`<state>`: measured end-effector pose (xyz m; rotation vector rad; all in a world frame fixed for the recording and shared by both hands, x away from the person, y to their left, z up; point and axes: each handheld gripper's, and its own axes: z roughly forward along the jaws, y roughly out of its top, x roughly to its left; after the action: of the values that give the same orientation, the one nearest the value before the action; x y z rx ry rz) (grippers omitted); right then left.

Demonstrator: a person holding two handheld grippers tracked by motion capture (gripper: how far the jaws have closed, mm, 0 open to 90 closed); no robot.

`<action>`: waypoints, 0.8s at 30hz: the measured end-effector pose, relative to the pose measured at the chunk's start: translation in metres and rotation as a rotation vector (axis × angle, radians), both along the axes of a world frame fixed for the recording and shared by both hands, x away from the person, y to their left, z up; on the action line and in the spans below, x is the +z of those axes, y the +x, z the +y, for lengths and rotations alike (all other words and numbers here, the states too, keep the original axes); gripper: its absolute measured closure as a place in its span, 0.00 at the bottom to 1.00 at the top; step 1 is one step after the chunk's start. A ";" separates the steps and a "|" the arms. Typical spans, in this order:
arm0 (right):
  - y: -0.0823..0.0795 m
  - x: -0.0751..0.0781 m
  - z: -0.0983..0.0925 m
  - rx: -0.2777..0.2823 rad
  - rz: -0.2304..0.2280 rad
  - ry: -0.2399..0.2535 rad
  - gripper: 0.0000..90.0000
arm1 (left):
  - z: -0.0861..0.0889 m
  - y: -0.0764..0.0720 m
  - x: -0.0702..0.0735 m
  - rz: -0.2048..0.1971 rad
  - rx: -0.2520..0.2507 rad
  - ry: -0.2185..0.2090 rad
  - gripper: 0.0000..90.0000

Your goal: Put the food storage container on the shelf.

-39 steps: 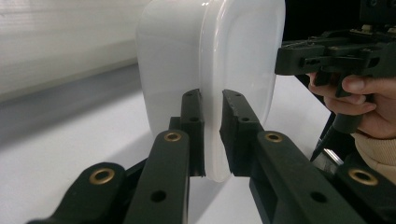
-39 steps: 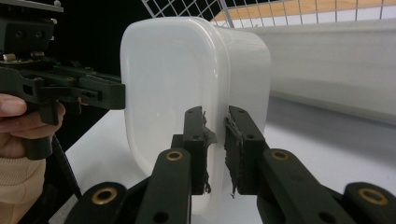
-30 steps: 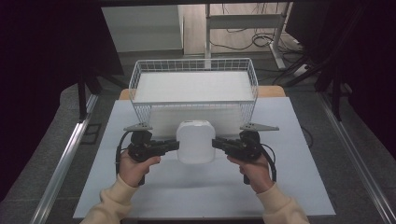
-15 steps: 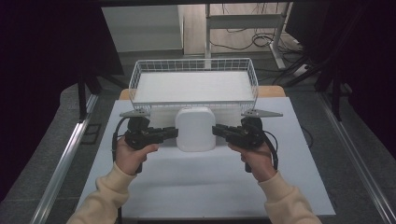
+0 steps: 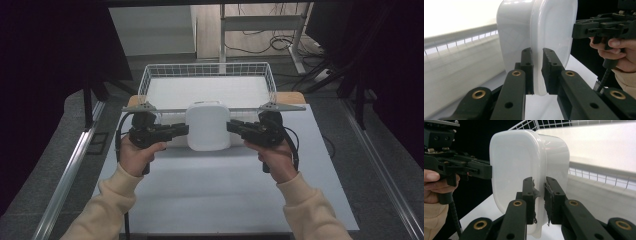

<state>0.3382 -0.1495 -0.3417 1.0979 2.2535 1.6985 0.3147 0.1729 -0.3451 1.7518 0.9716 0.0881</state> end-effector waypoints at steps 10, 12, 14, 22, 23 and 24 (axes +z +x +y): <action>0.010 0.022 0.002 -0.002 -0.022 -0.010 0.88 | 0.003 0.012 0.019 -0.007 -0.004 -0.012 0.89; 0.014 0.031 0.003 0.001 -0.029 -0.015 0.88 | 0.004 0.017 0.024 -0.010 -0.005 -0.014 0.89; 0.016 0.034 0.003 0.002 -0.029 -0.014 0.88 | 0.005 0.022 0.030 -0.005 -0.008 -0.017 0.89; 0.042 0.054 0.006 -0.006 -0.009 -0.015 0.88 | 0.008 0.054 0.047 0.019 -0.014 -0.027 0.89; 0.047 0.056 0.007 -0.007 -0.002 -0.016 0.88 | 0.009 0.059 0.048 0.025 -0.015 -0.030 0.89; 0.053 0.057 0.008 -0.008 0.004 -0.019 0.88 | 0.010 0.065 0.049 0.036 -0.015 -0.034 0.89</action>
<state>0.3907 -0.1419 -0.2844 1.1060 2.2602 1.6701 0.3798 0.1827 -0.2958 1.7343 0.9800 0.0303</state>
